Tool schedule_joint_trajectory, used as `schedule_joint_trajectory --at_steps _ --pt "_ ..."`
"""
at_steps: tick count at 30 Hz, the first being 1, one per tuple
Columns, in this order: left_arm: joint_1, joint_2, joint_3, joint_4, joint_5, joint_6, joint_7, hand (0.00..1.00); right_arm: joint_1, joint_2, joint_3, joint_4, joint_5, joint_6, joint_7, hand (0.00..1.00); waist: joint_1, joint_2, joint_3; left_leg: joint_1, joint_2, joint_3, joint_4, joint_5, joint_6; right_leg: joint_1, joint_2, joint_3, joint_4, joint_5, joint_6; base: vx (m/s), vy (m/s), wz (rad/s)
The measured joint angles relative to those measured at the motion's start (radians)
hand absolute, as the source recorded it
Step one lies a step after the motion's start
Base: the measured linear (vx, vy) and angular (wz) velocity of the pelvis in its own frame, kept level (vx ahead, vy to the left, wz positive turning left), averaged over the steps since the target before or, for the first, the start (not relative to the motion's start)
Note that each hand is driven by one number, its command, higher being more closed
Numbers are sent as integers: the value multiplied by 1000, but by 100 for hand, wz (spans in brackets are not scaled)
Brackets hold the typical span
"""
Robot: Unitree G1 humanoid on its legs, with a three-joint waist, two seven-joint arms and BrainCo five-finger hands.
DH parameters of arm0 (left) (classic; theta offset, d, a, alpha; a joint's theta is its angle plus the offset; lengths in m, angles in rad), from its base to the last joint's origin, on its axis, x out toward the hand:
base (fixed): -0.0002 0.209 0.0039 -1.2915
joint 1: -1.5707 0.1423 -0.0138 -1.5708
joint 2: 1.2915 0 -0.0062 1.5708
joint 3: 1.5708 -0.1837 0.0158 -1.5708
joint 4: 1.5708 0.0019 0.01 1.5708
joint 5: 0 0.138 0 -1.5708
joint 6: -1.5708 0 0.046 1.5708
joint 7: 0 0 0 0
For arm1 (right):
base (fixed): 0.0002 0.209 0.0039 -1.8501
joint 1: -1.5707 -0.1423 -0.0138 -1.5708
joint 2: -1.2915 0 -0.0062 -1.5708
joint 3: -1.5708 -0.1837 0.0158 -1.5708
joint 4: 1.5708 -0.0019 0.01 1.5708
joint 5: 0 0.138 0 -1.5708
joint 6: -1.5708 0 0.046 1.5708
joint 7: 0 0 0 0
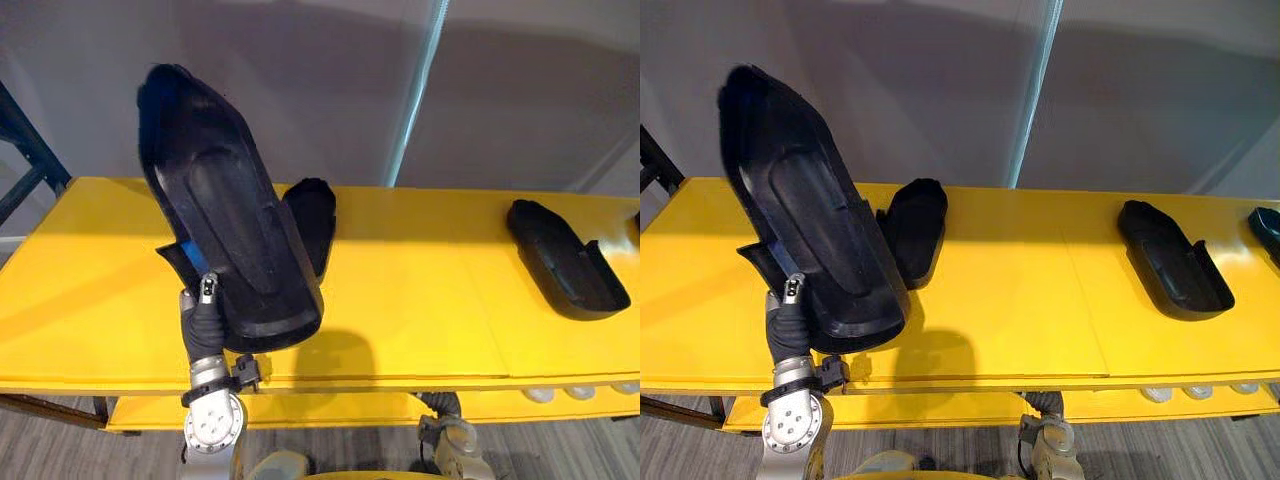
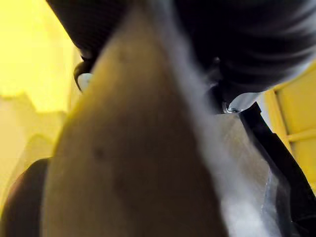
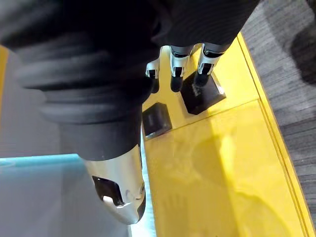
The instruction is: Walk over and take plastic housings, then place them on the shelf
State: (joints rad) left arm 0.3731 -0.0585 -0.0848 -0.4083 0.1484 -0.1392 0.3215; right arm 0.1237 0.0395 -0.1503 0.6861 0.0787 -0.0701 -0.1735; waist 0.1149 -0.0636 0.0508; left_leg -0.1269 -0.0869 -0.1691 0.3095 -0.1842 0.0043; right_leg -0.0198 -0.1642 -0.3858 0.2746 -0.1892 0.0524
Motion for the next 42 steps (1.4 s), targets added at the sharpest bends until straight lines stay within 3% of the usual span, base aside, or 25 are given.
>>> schedule_joint_trajectory --at_steps 5,6,7,8,9,11,12,14,15,16,17,18,19,20,22,23,24,25,26,27,29,37,42 --pt "-10 11 -35 9 2 0 -13 100 21 -7 -9 20 2 -1 -3 0 -22 -1 0 -21 -16 -27 -34 57 -29 -3 -16 -62 -11 0 -1 -19 -56 41" --pt "-11 14 -31 9 1 1 -12 100 21 -5 -10 30 2 -2 -3 0 -23 0 0 -26 -5 4 -36 34 -23 -5 -24 -69 -11 4 -6 -101 28 32" --pt "-16 15 -29 10 1 0 -11 100 15 1 -7 36 2 -2 -4 0 -23 2 3 -54 58 132 17 -2 0 -11 -30 -82 2 4 -9 -83 43 22" --pt "-19 14 -30 10 1 0 -11 100 14 -1 -8 36 2 -1 -7 0 -25 5 4 -73 97 181 68 -9 6 -17 -38 -82 15 4 -9 -53 50 15" --pt "-19 11 -30 10 1 0 -11 100 14 -5 -8 36 1 -1 -14 0 -28 6 7 -88 153 230 135 -20 -9 -22 -53 -80 31 4 -9 -32 115 7" --pt "-17 4 -26 9 0 -1 -8 100 15 -16 -9 30 -2 -2 -25 0 -51 5 6 -71 320 306 226 -31 -26 -22 -110 -65 68 9 1 -43 198 -4" --pt "-17 4 -26 8 -1 -3 -8 100 21 -19 -10 28 -2 -2 -26 0 -52 7 5 -58 355 311 226 -31 -26 -25 -123 -56 73 13 13 -59 384 -25" --pt "-19 1 -36 8 -3 -12 -9 100 46 -27 -37 13 -10 -2 -26 0 -59 37 -14 -25 447 306 173 -11 -32 -43 -163 -42 76 34 80 -61 565 -9" --pt "-18 -4 -45 8 -10 -15 -9 100 63 -39 -47 11 -11 0 -28 0 -75 62 -29 -14 457 299 123 24 -67 -52 -180 -44 76 52 120 -33 453 23" --pt "-22 -5 -45 11 -11 -16 -9 100 66 -43 -49 15 -11 3 -28 0 -81 69 -37 -10 439 297 109 -18 -145 -57 -194 -41 72 66 139 -49 745 41" --pt "-37 6 -36 17 -16 -17 -7 100 61 -23 -66 29 -11 8 -27 0 -101 38 -36 -18 391 308 112 -59 -213 -53 -246 -28 34 114 151 -44 507 13" --pt "-37 17 -27 21 -27 -17 9 100 60 -9 -36 47 -12 11 -18 0 -91 14 -33 -29 359 321 147 -72 -190 -49 -264 -16 -18 181 114 -72 703 3" --pt "-39 25 -27 24 -31 -17 14 100 59 -8 -22 50 -13 12 -14 0 -90 8 -32 -49 354 323 178 -81 -179 -45 -266 -16 -43 223 93 -90 509 -28" --pt "-42 40 -29 25 -30 -17 13 100 49 -6 -14 45 -19 12 -15 0 -81 -9 -26 -70 346 341 239 -103 -153 -41 -267 -17 -77 308 47 -129 598 -34" --pt "-41 55 -32 24 -27 -17 12 100 38 -6 -14 46 -36 12 -17 0 -65 -17 -30 -67 349 378 268 -131 -119 -53 -264 -19 -96 390 -19 -148 454 -35" --pt "-42 62 -31 24 -27 -18 12 100 26 -5 -6 47 -44 12 -16 0 -76 -18 -30 -64 346 393 249 -145 -96 -62 -244 5 -25 312 28 -169 270 -4" --pt "-41 59 -32 27 -25 -17 10 100 25 -6 -8 47 -46 11 -11 0 -79 -19 -29 -51 343 397 232 -146 -83 -82 -194 57 100 187 86 -149 197 0" --pt "-39 57 -31 27 -22 -16 10 100 26 -6 -10 51 -46 11 -6 0 -72 -18 -29 -40 338 401 218 -144 -78 -91 -159 92 153 121 103 -125 94 -4" --pt "-40 50 -30 27 -21 -17 10 100 26 -6 -9 67 -46 9 1 0 -74 -16 -29 -26 320 398 194 -131 -68 -91 -73 161 219 -8 104 -75 36 -3" --pt "-40 34 -31 27 -17 -18 7 100 26 -6 -9 85 -45 9 2 0 -75 -11 -30 -23 305 397 182 -126 -65 -86 -12 207 236 -87 81 -74 15 3" --pt "-41 1 -33 42 -16 -20 8 100 32 -9 -10 90 -40 10 2 0 -75 7 -21 -24 286 386 183 -121 -73 -70 51 252 208 -154 17 -57 -35 15" --pt "-41 -5 -28 90 21 -10 -17 100 42 0 -17 96 -32 8 1 0 -72 39 -30 -14 292 341 142 -78 -110 -28 84 221 135 -122 -14 42 -41 9" --pt "-38 -6 -1 89 21 0 -18 100 38 1 -18 95 -32 6 1 0 -71 11 -38 38 295 343 84 -66 -110 36 101 226 47 -79 -16 85 2 -2"
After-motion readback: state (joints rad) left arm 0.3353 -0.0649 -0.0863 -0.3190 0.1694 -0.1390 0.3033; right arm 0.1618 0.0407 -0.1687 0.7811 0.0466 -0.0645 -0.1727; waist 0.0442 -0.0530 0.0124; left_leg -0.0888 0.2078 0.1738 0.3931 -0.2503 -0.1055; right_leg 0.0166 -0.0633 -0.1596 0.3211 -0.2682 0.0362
